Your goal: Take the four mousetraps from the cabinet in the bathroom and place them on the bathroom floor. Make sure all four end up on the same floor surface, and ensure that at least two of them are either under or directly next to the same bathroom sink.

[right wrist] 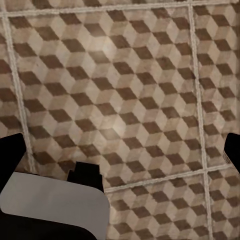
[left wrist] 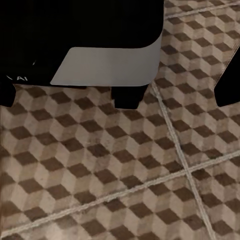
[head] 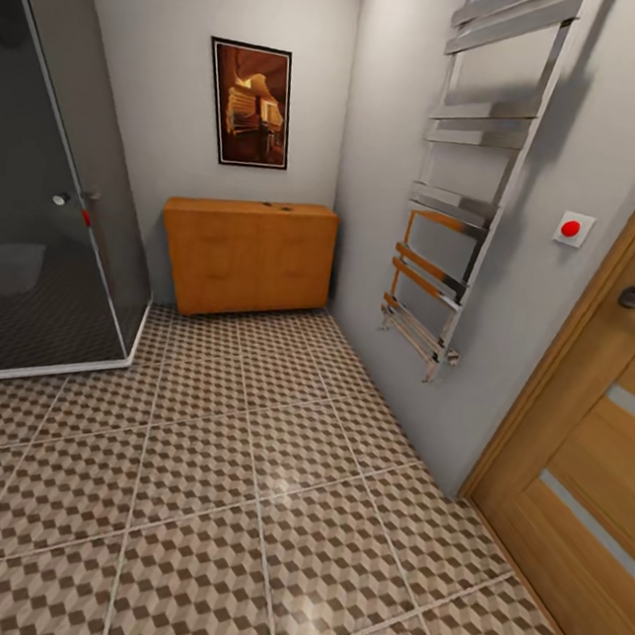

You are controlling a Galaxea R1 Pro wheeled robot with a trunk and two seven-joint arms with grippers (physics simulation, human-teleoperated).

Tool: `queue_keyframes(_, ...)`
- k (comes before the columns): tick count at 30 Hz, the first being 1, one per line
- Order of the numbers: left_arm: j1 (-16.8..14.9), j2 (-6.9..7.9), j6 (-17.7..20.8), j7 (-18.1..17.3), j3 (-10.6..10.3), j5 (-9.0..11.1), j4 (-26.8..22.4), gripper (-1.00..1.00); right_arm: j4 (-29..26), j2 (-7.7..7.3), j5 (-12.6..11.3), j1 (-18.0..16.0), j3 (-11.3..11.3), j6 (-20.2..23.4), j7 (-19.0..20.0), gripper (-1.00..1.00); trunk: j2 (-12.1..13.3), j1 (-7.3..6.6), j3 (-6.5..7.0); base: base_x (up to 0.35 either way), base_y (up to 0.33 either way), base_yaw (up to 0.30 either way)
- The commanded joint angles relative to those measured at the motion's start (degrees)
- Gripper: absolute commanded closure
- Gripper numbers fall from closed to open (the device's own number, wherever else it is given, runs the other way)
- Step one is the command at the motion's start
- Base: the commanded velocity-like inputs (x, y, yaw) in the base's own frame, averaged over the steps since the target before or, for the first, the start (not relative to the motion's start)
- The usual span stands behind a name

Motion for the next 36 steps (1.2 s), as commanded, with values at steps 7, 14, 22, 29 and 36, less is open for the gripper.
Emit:
queue_keyframes(7,-0.1,0.09,-0.1,0.4,-0.3,0.2,-0.2,-1.0,0.0,0.08,-0.4,0.0,0.5,-0.1,-0.2,-1.0,0.0,0.03,-0.05,0.334,0.0,-0.02)
queue_keyframes(14,-0.1,0.11,-0.1,0.4,-0.3,0.2,-0.2,-1.0,0.0,0.12,-0.4,0.0,0.5,-0.2,-0.2,-1.0,0.0,0.03,-0.05,0.335,0.0,-0.001)
queue_keyframes(22,-0.1,0.11,-0.2,0.5,-0.3,0.2,-0.1,-1.0,0.0,0.13,-0.2,0.0,0.5,-0.3,-0.2,-1.0,0.0,0.03,-0.05,0.206,0.0,0.167)
queue_keyframes(29,-0.1,0.07,-0.4,0.5,-0.3,0.3,-0.1,-1.0,0.0,0.13,-0.2,0.0,0.5,-0.3,-0.2,-1.0,0.0,0.03,-0.05,0.033,0.0,0.268)
queue_keyframes(36,-0.1,0.09,-0.4,0.5,-0.3,0.3,-0.1,-1.0,0.0,0.13,-0.2,0.0,0.5,-0.3,-0.2,-1.0,0.0,0.03,-0.05,0.016,0.0,0.284)
